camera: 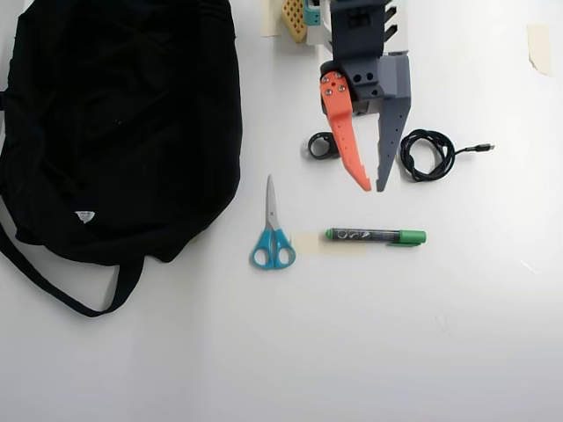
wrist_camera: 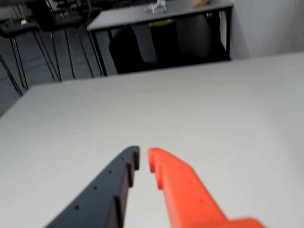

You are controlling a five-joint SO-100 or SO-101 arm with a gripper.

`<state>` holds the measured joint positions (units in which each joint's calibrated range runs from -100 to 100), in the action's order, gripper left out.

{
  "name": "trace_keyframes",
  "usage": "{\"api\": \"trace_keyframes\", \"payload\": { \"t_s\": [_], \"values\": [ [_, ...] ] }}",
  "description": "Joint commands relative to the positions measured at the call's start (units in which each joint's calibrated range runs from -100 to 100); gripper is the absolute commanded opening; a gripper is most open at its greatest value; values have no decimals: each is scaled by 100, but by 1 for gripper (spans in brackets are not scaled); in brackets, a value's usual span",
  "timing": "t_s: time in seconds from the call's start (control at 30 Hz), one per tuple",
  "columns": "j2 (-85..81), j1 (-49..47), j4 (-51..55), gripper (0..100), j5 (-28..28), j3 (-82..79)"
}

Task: Put the green marker into the black bag

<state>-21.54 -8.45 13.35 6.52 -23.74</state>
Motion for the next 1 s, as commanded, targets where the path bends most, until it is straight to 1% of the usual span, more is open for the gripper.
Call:
{"api": "trace_keyframes", "payload": {
  "t_s": [0.0, 0.17, 0.3, 0.43, 0.6, 0.63, 0.67, 0.7, 0.97],
  "values": [
    [578, -30, -129, 2, -28, 1080],
    [1515, -38, -319, 2, -33, 2087],
    [2130, -38, -1103, 2, -33, 2257],
    [2337, -38, -1413, 2, -33, 2257],
    [2412, -38, -1482, 2, -54, 2248],
    [2412, -38, -1482, 2, -154, 2212],
    [2412, -75, -1482, 2, -442, 2186],
    [2412, -112, -1482, 2, -537, 2186],
    [2412, -75, -1465, 2, -510, 2168]
  ]
}}
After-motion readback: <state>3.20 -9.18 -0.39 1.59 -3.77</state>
